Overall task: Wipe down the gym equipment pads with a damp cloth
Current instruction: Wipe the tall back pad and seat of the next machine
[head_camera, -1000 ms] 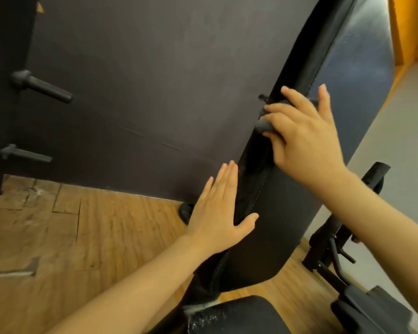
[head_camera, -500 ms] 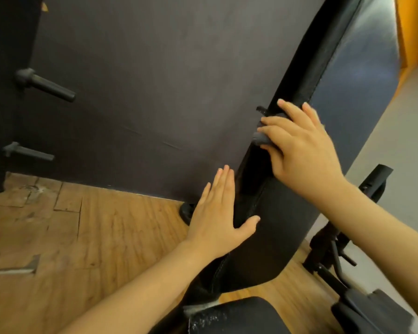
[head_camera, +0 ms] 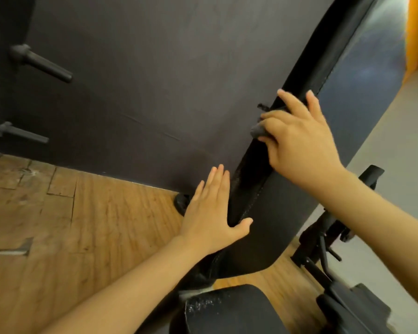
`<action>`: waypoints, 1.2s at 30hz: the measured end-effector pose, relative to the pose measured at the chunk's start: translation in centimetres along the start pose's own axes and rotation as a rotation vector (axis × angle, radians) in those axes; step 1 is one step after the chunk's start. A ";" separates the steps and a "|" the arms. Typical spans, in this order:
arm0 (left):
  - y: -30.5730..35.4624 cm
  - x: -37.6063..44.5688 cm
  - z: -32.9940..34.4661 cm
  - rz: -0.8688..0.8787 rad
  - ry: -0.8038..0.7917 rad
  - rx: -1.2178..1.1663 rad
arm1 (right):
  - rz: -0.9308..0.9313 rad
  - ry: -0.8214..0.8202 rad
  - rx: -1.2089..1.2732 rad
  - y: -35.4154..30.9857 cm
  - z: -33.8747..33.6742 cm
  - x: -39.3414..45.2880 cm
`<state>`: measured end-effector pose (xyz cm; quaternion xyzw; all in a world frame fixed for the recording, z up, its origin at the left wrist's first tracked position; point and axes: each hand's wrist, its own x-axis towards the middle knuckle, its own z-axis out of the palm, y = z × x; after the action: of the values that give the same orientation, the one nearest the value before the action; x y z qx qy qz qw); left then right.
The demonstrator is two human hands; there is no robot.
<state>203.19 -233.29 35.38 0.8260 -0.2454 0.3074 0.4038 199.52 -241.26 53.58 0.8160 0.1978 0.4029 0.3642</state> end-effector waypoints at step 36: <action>-1.7 -4.4 3.2 -0.110 -0.114 -0.127 | -0.231 -0.219 0.016 -9.7 4.3 -8.8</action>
<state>202.28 -234.25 29.89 0.8273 -0.2410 0.2209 0.4569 197.42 -242.17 40.02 0.8297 0.2527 0.2653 0.4211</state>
